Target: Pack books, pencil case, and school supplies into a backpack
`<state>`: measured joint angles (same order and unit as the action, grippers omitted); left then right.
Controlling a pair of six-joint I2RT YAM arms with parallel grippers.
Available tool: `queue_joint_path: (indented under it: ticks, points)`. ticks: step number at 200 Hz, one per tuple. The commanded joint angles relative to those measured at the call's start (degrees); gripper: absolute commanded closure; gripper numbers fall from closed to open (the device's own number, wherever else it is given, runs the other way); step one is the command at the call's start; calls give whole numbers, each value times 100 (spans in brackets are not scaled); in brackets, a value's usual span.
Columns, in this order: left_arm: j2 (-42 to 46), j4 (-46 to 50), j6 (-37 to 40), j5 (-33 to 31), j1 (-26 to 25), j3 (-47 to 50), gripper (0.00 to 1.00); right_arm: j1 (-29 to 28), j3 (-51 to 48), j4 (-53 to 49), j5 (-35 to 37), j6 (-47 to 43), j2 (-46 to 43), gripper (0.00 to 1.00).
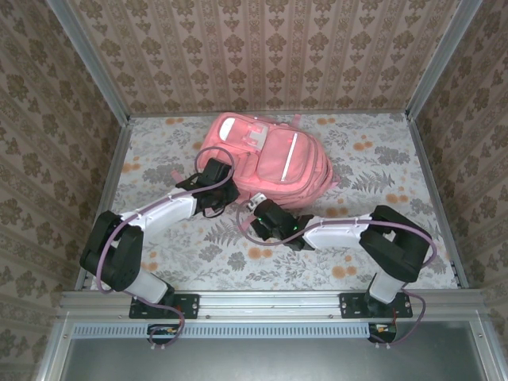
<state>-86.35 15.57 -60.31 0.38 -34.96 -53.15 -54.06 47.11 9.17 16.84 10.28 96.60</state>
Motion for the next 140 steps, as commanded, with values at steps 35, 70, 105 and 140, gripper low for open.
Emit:
queue_joint_path:
  ticks: [35, 70, 105, 140]
  points:
    - [69, 315, -77, 259, -99, -369, 100, -36, -2, 1146, 748, -275, 642, 63]
    - [50, 338, -120, 291, -106, -369, 100, -34, 171, 1434, 988, -507, 931, 63]
    - [49, 337, -174, 318, -128, -361, 100, -39, 424, 1604, 1208, -644, 1147, 62]
    - [42, 356, -180, 333, -147, -356, 100, -34, 487, 1840, 1232, -782, 1135, 65]
